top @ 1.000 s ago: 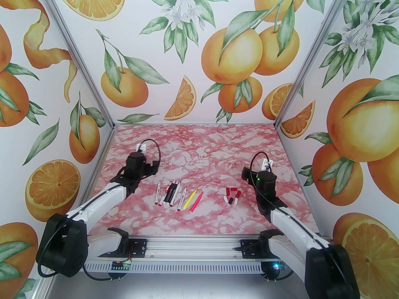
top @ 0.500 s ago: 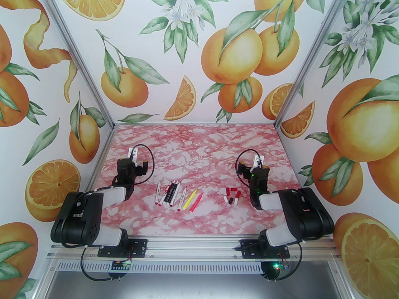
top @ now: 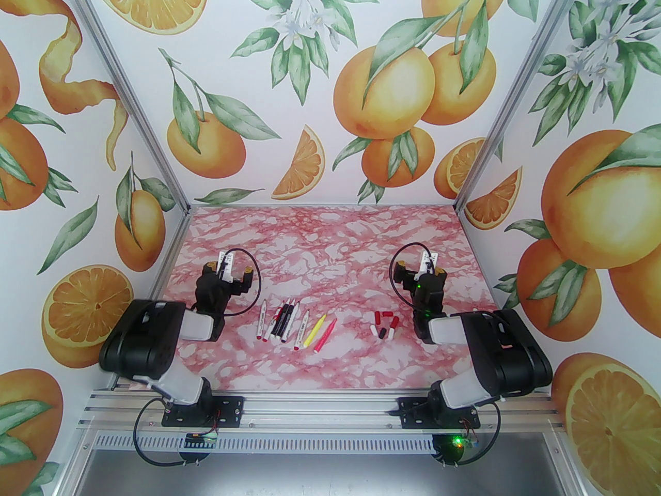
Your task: Open the pen caps
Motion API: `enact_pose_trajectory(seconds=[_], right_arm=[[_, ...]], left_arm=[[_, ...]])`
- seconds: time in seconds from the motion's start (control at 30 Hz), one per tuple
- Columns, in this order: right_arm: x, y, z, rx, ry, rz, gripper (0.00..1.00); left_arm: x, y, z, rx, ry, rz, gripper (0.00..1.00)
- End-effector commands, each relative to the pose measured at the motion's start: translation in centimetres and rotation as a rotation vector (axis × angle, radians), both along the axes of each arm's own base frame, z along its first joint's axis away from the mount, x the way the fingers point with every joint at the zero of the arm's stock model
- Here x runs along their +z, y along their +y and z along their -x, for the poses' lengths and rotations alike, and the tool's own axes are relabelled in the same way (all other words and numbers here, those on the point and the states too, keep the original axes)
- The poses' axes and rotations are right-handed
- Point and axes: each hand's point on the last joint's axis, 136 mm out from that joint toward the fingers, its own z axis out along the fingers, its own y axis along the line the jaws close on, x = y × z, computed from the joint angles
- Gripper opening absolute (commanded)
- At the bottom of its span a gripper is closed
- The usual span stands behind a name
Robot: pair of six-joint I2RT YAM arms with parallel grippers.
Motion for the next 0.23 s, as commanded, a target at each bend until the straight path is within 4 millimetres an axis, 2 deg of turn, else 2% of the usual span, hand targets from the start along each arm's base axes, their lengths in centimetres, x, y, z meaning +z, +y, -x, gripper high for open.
enact_pose_trajectory(seconds=[0.0, 0.2], right_arm=[[0.71, 0.49, -0.67, 0.022, -0.021, 0.007, 1.0], [0.71, 0.68, -0.68, 0.032, -0.021, 0.007, 1.0]], left_arm=[[2.9, 0.16, -2.47, -0.005, -0.071, 0.054, 1.0], [2.85, 0.55, -2.47, 0.007, -0.062, 0.066, 1.0]])
